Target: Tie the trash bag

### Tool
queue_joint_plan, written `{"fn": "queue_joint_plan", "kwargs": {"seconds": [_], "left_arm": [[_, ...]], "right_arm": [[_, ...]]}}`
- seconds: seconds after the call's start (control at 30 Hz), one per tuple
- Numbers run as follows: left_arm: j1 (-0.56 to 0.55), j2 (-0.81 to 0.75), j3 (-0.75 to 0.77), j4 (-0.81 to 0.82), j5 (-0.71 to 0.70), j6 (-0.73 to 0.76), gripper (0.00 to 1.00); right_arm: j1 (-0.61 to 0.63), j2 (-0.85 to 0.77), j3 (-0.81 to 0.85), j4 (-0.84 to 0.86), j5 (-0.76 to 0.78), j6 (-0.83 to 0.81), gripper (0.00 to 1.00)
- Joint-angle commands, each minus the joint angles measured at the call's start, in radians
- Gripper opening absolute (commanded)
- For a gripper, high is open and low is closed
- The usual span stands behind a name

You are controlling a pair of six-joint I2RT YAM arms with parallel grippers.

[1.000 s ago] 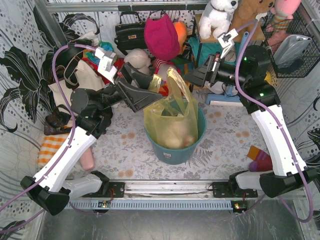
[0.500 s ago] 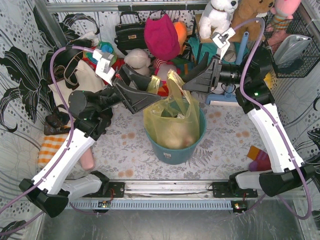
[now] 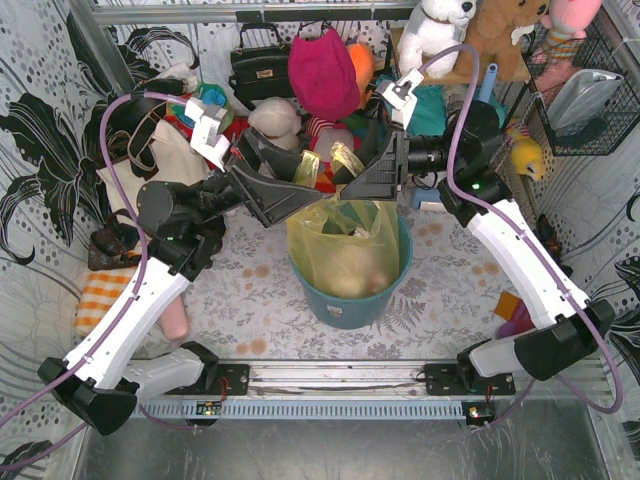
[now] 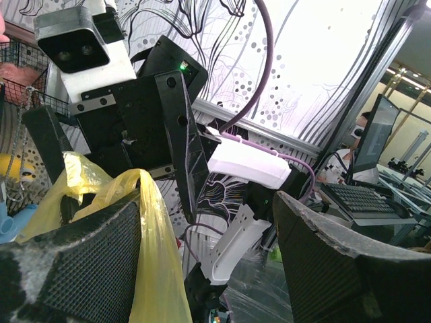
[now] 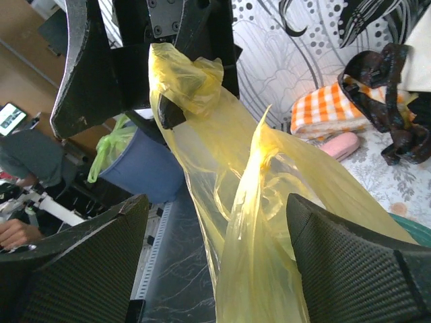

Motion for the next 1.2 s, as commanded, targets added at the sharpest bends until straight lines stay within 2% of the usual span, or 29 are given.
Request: {"fn": "queue_joint_plan", "kwargs": {"seconds": [0.0, 0.23, 0.37, 0.57, 0.77, 0.87, 1.0, 1.07, 1.17], "left_arm": [[0.008, -0.020, -0.010, 0.019, -0.018, 0.007, 0.80], [0.007, -0.029, -0.042, 0.139, -0.016, -0.037, 0.80], [0.007, -0.027, -0.050, 0.200, -0.018, -0.059, 0.80], [0.007, -0.023, -0.060, 0.243, -0.029, -0.067, 0.80], [0.009, 0.003, -0.027, 0.244, -0.051, -0.051, 0.80], [0.033, 0.048, 0.072, 0.239, -0.033, -0.055, 0.79], [0.049, 0.101, 0.205, 0.283, 0.007, -0.079, 0.80], [0.049, 0.092, 0.163, 0.323, 0.009, -0.092, 0.80], [0.048, 0.062, 0.036, 0.340, -0.013, -0.099, 0.80]], "right_arm": [[0.024, 0.018, -0.023, 0.254, 0.002, 0.134, 0.82], [0.025, 0.077, -0.033, 0.720, 0.103, 0.486, 0.77], [0.024, 0.092, 0.014, 0.881, 0.185, 0.569, 0.75], [0.023, -0.041, -0.090, 0.824, 0.415, 0.400, 0.73], [0.025, -0.250, -0.263, 0.672, 0.675, 0.105, 0.73], [0.025, -0.277, -0.207, 0.573, 0.707, -0.001, 0.72], [0.025, -0.271, -0.104, 0.505, 0.677, -0.043, 0.72], [0.024, -0.301, -0.145, 0.491, 0.684, -0.054, 0.72], [0.024, -0.379, -0.291, 0.448, 0.727, -0.081, 0.72]]}}
